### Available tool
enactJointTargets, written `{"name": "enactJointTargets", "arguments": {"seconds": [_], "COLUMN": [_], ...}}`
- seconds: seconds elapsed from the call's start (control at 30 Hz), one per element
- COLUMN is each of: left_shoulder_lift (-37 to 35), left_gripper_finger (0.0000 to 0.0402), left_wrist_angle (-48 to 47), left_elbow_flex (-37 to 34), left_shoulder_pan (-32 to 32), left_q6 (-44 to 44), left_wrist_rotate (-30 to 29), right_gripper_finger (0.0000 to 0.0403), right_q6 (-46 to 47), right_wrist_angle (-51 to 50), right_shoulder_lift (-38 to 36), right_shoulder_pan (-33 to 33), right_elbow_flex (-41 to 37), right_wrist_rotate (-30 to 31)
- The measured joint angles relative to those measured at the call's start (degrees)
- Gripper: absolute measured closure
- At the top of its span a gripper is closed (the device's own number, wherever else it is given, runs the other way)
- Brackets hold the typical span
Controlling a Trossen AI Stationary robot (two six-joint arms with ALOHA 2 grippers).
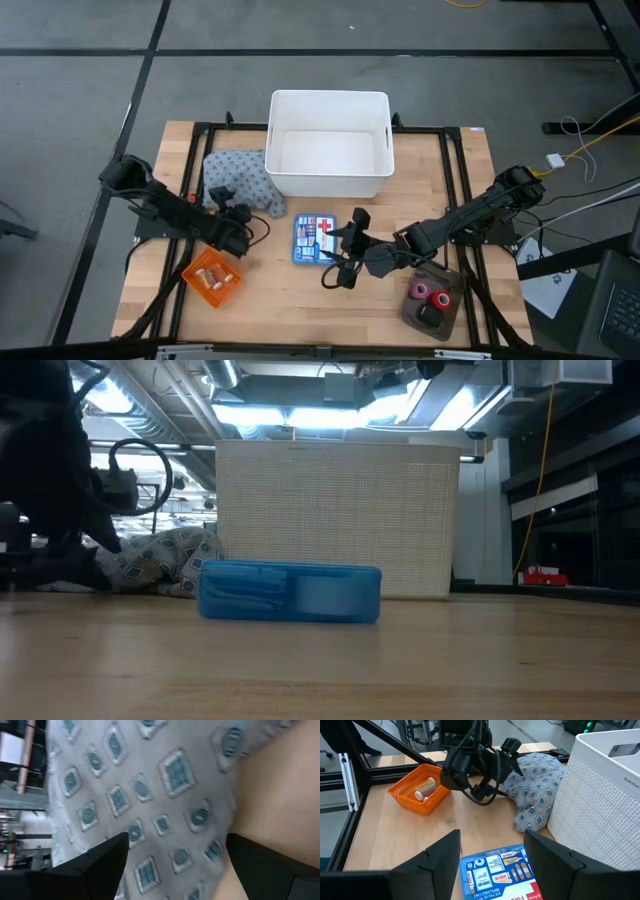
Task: Pick & place medical supplies in basket/bin
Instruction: Put the gray patient gown into the white bin
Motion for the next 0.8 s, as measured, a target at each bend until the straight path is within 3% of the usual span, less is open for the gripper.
{"name": "enactJointTargets", "arguments": {"seconds": [0.33,0.63,0.8], "left_shoulder_lift": [-0.01,1.46,3.29], "left_gripper_finger": [0.0068,0.0068,0.0074], "left_wrist_angle": [3.34,11.73,17.12], "left_elbow_flex": [-0.59,-0.51,-0.48], "left_shoulder_pan": [7.91,17.56,22.45], "left_q6": [0.76,12.36,15.96], "left_wrist_rotate": [-0.49,-1.59,2.67], "right_gripper_finger": [0.0183,0.0183,0.0183], "right_q6": [0.14,0.14,0.14], "right_wrist_angle": [-0.02,-0.01,-0.01], "right_shoulder_lift": [0.0,0.0,0.0], "right_shoulder_pan": [-0.72,-0.72,-0.72], "right_elbow_flex": [0.0,0.0,0.0], "right_wrist_rotate": [0.0,-0.15,-0.15]}}
